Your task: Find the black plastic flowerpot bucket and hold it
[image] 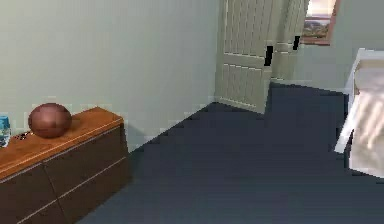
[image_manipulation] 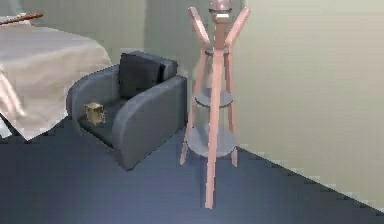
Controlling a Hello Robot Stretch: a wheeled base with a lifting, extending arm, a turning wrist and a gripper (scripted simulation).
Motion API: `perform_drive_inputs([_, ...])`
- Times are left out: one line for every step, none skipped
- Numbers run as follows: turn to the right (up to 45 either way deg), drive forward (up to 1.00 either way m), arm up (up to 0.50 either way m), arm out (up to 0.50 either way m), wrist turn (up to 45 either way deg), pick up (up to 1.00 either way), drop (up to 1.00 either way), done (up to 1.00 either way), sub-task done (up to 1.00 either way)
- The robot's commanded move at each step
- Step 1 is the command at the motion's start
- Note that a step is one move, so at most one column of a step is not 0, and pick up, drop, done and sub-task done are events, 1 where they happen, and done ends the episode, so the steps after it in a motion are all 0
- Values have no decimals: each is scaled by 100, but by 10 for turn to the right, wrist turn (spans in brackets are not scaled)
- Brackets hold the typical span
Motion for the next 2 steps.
perform_drive_inputs([450, 0, 0, 0, 0, 0, 0, 0, 0])
perform_drive_inputs([330, 0, 0, 0, 0, 0, 0, 0, 0])
